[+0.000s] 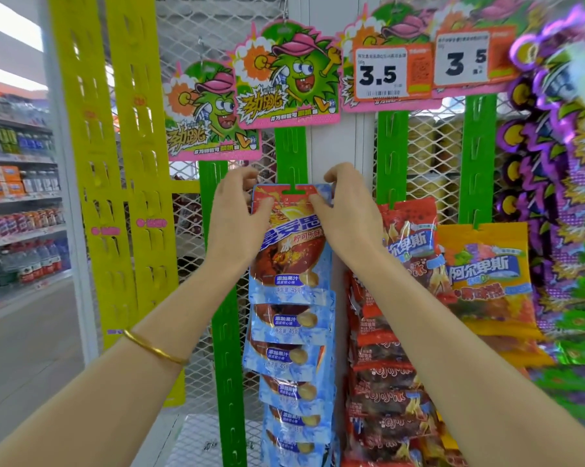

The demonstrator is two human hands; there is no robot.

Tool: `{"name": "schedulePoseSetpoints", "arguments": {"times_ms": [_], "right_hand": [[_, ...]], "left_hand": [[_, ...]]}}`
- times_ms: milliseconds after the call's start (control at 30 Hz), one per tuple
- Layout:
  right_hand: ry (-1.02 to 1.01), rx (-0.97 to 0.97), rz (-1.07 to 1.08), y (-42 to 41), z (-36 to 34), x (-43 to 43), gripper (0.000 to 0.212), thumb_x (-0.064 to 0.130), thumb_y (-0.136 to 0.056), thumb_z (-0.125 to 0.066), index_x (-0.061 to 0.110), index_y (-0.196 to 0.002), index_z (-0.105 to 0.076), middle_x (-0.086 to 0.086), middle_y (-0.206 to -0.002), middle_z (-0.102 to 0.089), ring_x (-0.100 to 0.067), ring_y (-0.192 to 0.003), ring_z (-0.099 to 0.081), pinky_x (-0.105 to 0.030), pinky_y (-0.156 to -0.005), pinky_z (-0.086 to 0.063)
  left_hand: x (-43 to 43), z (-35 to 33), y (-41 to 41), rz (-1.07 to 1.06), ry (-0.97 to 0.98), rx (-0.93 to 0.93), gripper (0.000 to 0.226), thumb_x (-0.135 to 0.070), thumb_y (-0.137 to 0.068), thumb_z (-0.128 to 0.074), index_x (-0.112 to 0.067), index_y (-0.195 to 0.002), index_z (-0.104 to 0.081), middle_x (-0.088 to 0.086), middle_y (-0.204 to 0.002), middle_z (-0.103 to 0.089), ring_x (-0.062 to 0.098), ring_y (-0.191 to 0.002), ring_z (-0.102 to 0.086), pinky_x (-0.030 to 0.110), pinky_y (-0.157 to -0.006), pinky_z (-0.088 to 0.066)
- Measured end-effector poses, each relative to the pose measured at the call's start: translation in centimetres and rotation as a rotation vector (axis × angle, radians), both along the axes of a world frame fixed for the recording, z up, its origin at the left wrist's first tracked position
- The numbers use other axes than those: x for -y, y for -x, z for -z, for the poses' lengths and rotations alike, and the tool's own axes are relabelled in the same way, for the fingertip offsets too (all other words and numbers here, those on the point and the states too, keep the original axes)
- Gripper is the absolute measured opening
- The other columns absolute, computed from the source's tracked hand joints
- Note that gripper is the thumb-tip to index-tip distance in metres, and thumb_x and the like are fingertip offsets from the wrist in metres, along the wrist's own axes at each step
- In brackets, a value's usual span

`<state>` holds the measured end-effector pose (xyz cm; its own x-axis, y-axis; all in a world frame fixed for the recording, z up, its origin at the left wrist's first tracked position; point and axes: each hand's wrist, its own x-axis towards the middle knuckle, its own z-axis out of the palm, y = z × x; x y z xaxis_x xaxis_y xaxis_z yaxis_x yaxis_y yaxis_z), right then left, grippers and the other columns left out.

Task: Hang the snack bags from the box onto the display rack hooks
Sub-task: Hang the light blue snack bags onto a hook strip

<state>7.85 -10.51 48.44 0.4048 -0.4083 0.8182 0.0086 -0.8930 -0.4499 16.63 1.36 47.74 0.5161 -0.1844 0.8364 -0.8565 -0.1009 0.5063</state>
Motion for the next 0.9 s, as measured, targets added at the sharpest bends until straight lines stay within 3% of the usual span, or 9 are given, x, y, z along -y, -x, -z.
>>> {"name": "schedulePoseSetpoints", "arguments": {"times_ms": [100, 300, 433, 567, 667, 733, 833, 900], "right_hand": [[0.035, 0.018, 0.049, 1.3, 1.1, -0.1, 0.028, 0.024, -0.093, -0.054, 0.012, -0.117, -0.044, -0.004, -0.116, -0.049, -0.021, -0.095, -0.053, -0.035, -0.071, -0.044], [-0.010, -0.018, 0.012, 3.3, 4.5, -0.6, 0.026, 0.019, -0.093, -0.052, 0.011, -0.118, -0.046, -0.007, -0.119, -0.048, -0.025, -0.099, -0.052, -0.043, -0.080, -0.046], [-0.004, -0.022, -0.068, 5.4, 8.9, -2.6, 0.024, 0.020, -0.094, -0.051, 0.012, -0.116, -0.046, -0.002, -0.113, -0.047, -0.019, -0.087, -0.050, -0.039, -0.072, -0.045], [-0.047, -0.033, -0.158, 7.6, 15.2, -5.1, 0.020, 0.018, -0.094, -0.052, 0.016, -0.113, -0.048, 0.003, -0.104, -0.048, -0.011, -0.078, -0.047, -0.037, -0.068, -0.046], [-0.086, -0.083, -0.199, 8.9, 21.1, -6.5, 0.022, 0.014, -0.092, -0.053, 0.015, -0.113, -0.049, 0.004, -0.103, -0.052, -0.005, -0.079, -0.046, -0.032, -0.069, -0.045], [-0.133, -0.177, -0.219, 9.4, 25.2, -7.2, 0.021, 0.013, -0.092, -0.053, 0.014, -0.113, -0.049, 0.006, -0.101, -0.051, -0.005, -0.077, -0.048, -0.031, -0.069, -0.045], [-0.222, -0.330, -0.277, 9.6, 31.3, -7.3, 0.017, 0.008, -0.091, -0.054, 0.012, -0.107, -0.053, 0.008, -0.097, -0.049, -0.007, -0.077, -0.046, -0.025, -0.071, -0.040], [-0.293, -0.440, -0.311, 9.7, 35.4, -7.0, 0.016, 0.003, -0.088, -0.055, 0.011, -0.102, -0.057, 0.006, -0.090, -0.049, -0.004, -0.070, -0.044, -0.023, -0.070, -0.037]], "left_hand": [[-0.6, 2.3, 0.1, -0.018, -0.017, -0.015, 0.039, -0.020, -0.091, -0.057, -0.017, -0.127, -0.043, -0.004, -0.121, -0.045, 0.013, -0.114, -0.048, 0.041, -0.098, -0.045], [-1.9, 5.9, 1.0, -0.009, 0.003, -0.129, 0.040, -0.024, -0.096, -0.049, -0.011, -0.132, -0.039, 0.002, -0.128, -0.046, 0.014, -0.118, -0.046, 0.037, -0.102, -0.041], [-3.4, 9.2, 2.6, -0.030, 0.001, -0.174, 0.040, -0.025, -0.098, -0.044, -0.011, -0.134, -0.037, -0.001, -0.129, -0.044, 0.008, -0.114, -0.045, 0.019, -0.094, -0.038], [-5.8, 15.3, 4.5, -0.029, 0.076, -0.276, 0.035, -0.021, -0.098, -0.043, -0.009, -0.131, -0.040, 0.004, -0.127, -0.048, 0.014, -0.113, -0.049, 0.028, -0.097, -0.041], [-8.0, 20.9, 5.8, -0.028, 0.044, -0.381, 0.033, -0.017, -0.098, -0.043, -0.007, -0.130, -0.041, 0.004, -0.122, -0.048, 0.010, -0.105, -0.048, 0.007, -0.085, -0.037], [-9.4, 24.8, 6.7, -0.045, -0.042, -0.466, 0.032, -0.017, -0.098, -0.043, -0.007, -0.129, -0.042, 0.002, -0.117, -0.047, 0.010, -0.102, -0.047, 0.000, -0.074, -0.034], [-10.9, 29.9, 7.3, -0.054, -0.156, -0.562, 0.030, -0.006, -0.095, -0.047, 0.000, -0.125, -0.046, 0.009, -0.116, -0.047, 0.015, -0.100, -0.048, 0.002, -0.071, -0.034], [-11.5, 32.9, 7.2, -0.057, -0.290, -0.614, 0.029, -0.002, -0.093, -0.048, 0.002, -0.122, -0.049, 0.017, -0.117, -0.050, 0.017, -0.092, -0.050, 0.012, -0.074, -0.037]]}}
